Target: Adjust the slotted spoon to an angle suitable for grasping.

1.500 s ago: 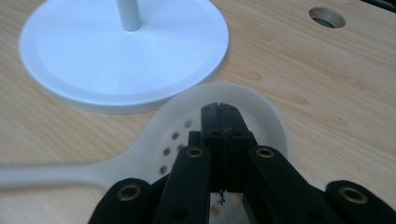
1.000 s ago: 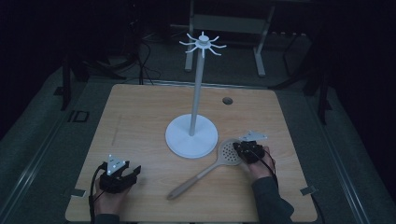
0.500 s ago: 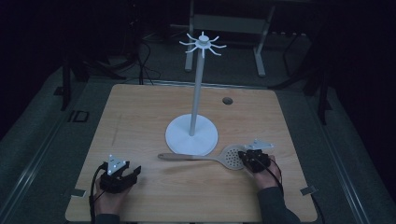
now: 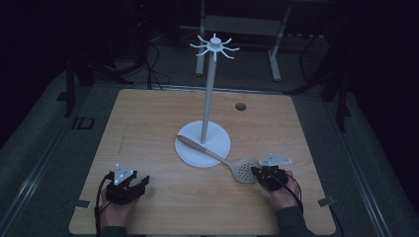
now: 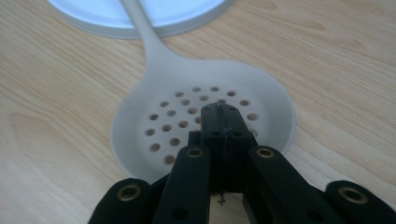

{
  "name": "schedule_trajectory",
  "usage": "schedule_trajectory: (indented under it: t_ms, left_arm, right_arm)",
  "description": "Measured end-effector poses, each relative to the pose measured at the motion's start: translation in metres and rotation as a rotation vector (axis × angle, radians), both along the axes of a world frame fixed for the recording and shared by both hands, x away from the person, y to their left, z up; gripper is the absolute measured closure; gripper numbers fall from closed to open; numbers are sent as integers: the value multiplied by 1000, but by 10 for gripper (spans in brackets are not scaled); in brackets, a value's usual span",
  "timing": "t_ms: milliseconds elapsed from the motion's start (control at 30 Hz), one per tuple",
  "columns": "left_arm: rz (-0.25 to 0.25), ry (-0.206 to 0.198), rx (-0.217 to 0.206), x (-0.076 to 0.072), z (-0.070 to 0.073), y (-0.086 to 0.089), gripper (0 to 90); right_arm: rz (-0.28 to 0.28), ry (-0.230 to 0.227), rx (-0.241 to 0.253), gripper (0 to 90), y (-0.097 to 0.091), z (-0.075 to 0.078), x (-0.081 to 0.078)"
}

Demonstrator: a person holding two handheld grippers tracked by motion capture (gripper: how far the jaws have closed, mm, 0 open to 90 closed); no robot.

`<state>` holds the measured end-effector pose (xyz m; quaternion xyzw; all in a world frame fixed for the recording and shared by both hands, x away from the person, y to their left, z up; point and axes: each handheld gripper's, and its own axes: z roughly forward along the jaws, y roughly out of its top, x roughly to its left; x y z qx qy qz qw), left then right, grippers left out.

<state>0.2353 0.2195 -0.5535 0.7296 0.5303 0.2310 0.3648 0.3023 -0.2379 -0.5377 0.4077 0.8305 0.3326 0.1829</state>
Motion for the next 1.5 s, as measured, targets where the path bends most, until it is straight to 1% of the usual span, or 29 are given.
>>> schedule_trajectory:
  t_ms: [33, 67, 267, 500, 667, 800, 900, 933, 967, 1033, 1133, 1300, 1400, 1500]
  left_arm:
    - [0, 0, 0, 0, 0, 0, 477]
    - [0, 2, 1, 0, 0, 0, 477]
    - [1, 0, 0, 0, 0, 0, 477]
    - [2, 0, -2, 0, 0, 0, 475]
    - [3, -1, -3, 0, 0, 0, 473]
    - [3, -2, -5, 0, 0, 0, 473]
    - [3, -3, -7, 0, 0, 1, 472]
    - [3, -3, -7, 0, 0, 1, 472]
    - [3, -2, -7, 0, 0, 1, 472]
    - [0, -4, -5, 0, 1, 1, 472]
    - [1, -2, -7, 0, 0, 0, 472]
    - [-1, -2, -7, 0, 0, 0, 472]
    - [-1, -2, -7, 0, 0, 0, 472]
    - [-2, -1, -9, 0, 0, 0, 472]
  right_arm:
    - [2, 2, -2, 899, 1, 1, -1]
    - [11, 4, -14, 891, 3, 2, -3]
    - [22, 4, -2, 868, 5, 4, -5]
    - [54, -31, 0, 845, 14, 20, -1]
    - [91, -54, -8, 829, 28, 33, 5]
    - [128, -70, -30, 817, 42, 43, 11]
    - [148, -69, -46, 811, 52, 49, 18]
    - [148, -69, -46, 811, 52, 49, 18]
    - [160, -67, -58, 810, 57, 52, 24]
    - [172, -66, -68, 807, 62, 54, 29]
    - [196, -68, -86, 802, 70, 57, 35]
    - [231, -60, -119, 793, 83, 57, 46]
    - [252, -48, -139, 787, 91, 55, 51]
    - [278, -29, -152, 776, 100, 48, 57]
